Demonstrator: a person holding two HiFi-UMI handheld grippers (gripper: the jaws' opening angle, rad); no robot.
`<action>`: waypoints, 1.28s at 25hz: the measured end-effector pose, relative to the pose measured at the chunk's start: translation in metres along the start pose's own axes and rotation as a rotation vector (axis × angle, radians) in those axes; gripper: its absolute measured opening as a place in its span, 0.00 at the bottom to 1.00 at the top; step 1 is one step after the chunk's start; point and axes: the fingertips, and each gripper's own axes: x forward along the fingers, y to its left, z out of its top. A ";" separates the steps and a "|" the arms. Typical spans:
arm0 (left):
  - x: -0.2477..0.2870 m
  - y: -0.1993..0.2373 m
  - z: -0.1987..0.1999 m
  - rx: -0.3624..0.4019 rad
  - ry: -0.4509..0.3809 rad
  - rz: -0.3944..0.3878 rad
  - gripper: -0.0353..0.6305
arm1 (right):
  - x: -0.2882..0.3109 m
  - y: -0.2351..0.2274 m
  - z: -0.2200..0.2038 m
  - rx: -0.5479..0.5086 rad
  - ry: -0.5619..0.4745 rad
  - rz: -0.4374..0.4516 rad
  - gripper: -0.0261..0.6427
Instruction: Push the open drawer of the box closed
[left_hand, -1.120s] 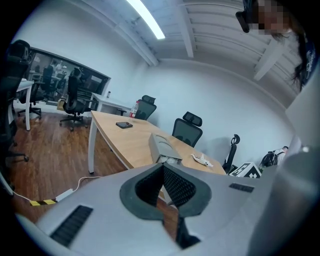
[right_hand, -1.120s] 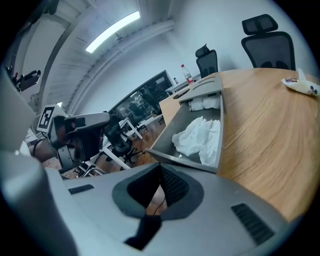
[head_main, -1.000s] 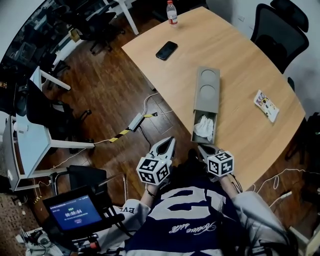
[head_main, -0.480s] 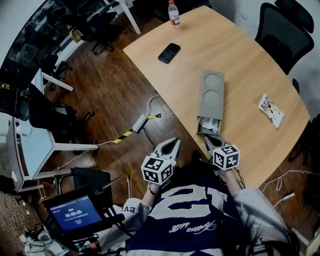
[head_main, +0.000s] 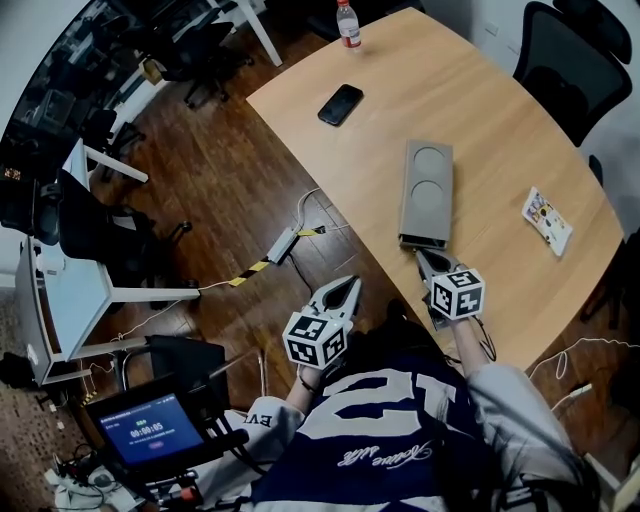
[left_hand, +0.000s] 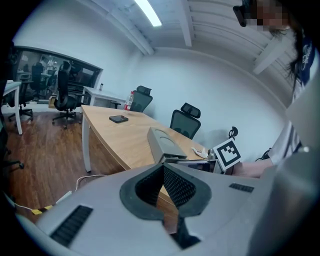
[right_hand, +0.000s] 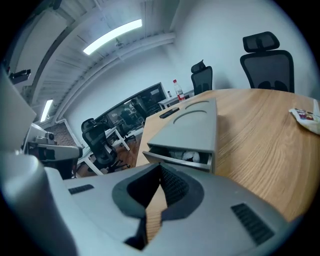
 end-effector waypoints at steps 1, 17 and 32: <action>0.000 0.000 0.000 -0.002 0.001 0.001 0.06 | 0.003 -0.003 0.003 -0.002 -0.004 -0.004 0.04; -0.032 0.003 0.000 0.004 -0.031 0.039 0.06 | 0.003 0.002 0.021 -0.013 -0.036 -0.053 0.04; -0.081 -0.065 -0.053 0.035 -0.073 -0.018 0.06 | -0.120 0.071 -0.060 0.016 -0.116 0.008 0.04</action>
